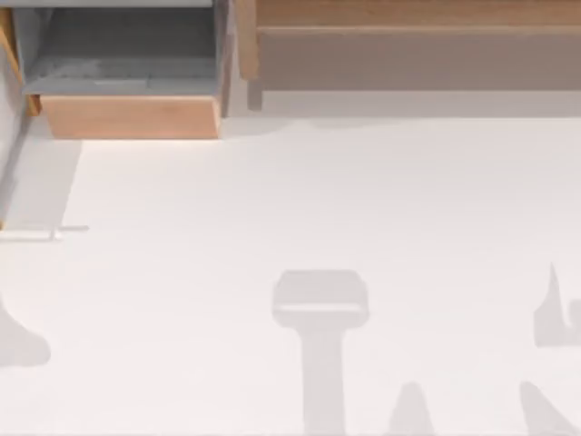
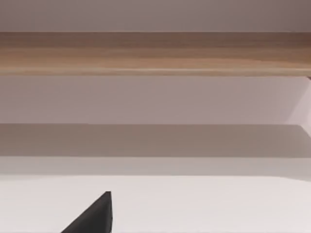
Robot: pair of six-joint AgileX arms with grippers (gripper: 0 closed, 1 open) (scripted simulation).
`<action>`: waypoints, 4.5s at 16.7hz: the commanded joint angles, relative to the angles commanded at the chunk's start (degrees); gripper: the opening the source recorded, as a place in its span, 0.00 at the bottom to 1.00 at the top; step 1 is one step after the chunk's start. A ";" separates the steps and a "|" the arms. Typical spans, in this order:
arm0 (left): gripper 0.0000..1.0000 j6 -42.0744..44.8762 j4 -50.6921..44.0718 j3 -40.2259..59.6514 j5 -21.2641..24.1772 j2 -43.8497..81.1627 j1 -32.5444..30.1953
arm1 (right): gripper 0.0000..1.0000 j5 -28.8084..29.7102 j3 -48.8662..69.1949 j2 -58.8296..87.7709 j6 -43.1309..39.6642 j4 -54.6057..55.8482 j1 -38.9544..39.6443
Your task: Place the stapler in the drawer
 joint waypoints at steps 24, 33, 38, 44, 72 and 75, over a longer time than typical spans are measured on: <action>0.25 -0.07 -2.62 4.48 -3.43 1.76 -3.45 | 1.00 0.00 0.00 0.00 0.00 0.00 0.00; 0.00 -0.07 -2.62 4.48 -3.43 1.76 -3.45 | 1.00 0.00 0.00 0.00 0.00 0.00 0.00; 0.00 -0.22 -3.71 5.25 -3.91 2.88 -3.89 | 1.00 0.00 0.00 0.00 0.00 0.00 0.00; 0.00 -0.41 -7.62 12.50 -7.83 5.76 -7.74 | 1.00 0.00 0.00 0.00 0.00 0.00 0.00; 0.00 -1.16 -22.56 39.95 -16.91 17.80 -17.14 | 1.00 0.00 0.00 0.00 0.00 0.00 0.00; 0.00 -1.23 -26.15 45.78 -18.67 20.69 -18.44 | 1.00 0.00 0.00 0.00 0.00 0.00 0.00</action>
